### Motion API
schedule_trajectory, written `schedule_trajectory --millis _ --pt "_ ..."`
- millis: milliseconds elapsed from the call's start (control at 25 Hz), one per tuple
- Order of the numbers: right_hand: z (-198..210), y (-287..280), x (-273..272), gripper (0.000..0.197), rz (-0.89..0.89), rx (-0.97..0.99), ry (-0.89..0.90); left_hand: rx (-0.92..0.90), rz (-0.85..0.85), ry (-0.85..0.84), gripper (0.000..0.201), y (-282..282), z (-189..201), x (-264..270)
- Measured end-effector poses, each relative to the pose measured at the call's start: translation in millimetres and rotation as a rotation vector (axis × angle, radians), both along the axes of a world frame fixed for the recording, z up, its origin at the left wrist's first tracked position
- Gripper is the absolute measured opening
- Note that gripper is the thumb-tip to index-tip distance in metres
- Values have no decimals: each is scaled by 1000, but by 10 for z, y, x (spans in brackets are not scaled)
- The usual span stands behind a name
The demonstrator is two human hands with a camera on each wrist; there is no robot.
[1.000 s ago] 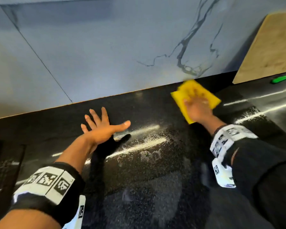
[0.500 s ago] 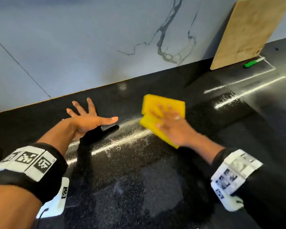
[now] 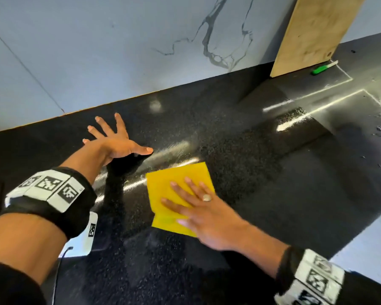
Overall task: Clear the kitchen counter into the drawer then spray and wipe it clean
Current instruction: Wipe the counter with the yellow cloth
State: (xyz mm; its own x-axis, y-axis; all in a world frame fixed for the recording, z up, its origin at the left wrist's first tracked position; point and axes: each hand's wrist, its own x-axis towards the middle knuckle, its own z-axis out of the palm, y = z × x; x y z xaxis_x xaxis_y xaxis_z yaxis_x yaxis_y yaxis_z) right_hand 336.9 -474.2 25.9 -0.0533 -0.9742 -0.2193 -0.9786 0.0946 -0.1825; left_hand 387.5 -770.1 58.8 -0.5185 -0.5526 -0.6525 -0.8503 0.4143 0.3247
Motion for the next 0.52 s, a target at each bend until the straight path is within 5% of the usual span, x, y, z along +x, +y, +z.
schedule_trajectory --millis 80,160,240,280,400,520 --pt "-103 231 -399 54 -252 -55 92 -66 -6 50 129 18 -10 104" --pt "-12 219 -824 58 -729 -111 50 -159 14 121 119 17 -58 275" --pt "53 -157 -927 56 -1114 53 -59 -243 91 195 105 1 -109 486" --pt "73 -457 -814 59 -1135 116 -53 -255 144 238 97 -29 -114 582" --pt "-8 -1442 -20 72 -579 130 7 -266 306 380 78 -186 -97 828" --pt "64 -2159 656 57 0 144 -110 -268 388 506 67 -347 -61 1006"
